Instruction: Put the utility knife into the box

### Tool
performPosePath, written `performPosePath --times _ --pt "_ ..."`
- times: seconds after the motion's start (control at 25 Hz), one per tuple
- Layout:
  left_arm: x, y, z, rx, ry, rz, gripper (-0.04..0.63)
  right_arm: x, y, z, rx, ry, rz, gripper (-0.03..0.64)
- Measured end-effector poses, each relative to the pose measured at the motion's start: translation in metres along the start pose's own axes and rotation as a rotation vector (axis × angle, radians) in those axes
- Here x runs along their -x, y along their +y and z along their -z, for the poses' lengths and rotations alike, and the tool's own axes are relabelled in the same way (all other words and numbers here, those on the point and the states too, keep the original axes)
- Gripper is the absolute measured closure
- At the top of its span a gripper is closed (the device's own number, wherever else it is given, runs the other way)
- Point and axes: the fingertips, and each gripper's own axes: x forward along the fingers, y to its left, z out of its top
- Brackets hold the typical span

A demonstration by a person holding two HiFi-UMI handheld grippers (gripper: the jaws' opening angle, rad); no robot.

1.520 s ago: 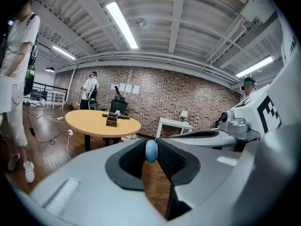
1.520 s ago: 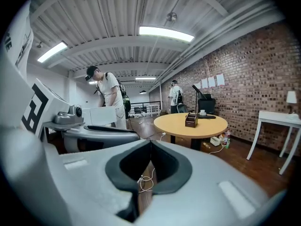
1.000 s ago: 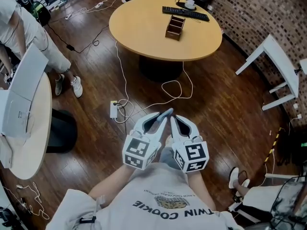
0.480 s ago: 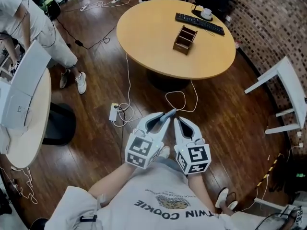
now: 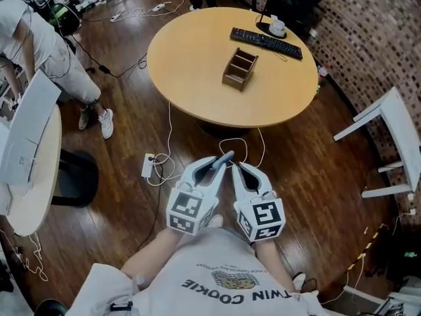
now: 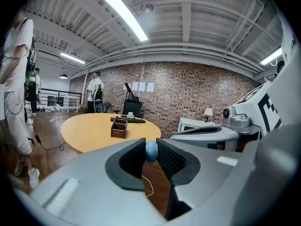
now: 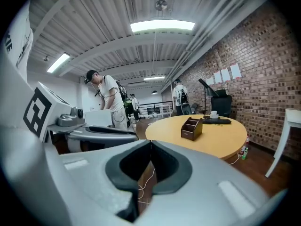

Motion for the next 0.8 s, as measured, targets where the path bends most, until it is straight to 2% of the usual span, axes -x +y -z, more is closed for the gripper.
performPosePath --times 0.44,0.8 --pt "-0.041 -0.001 -0.013 -0.004 0.014 -0.013 0.522 -0.018 -0.034 -0.004 -0.015 0.003 -0.033 0.614" --pt "-0.078 0.041 -0.018 0.010 0.024 0.021 0.523 -0.069 -0.057 -0.018 -0.011 0.011 0.005 0.614"
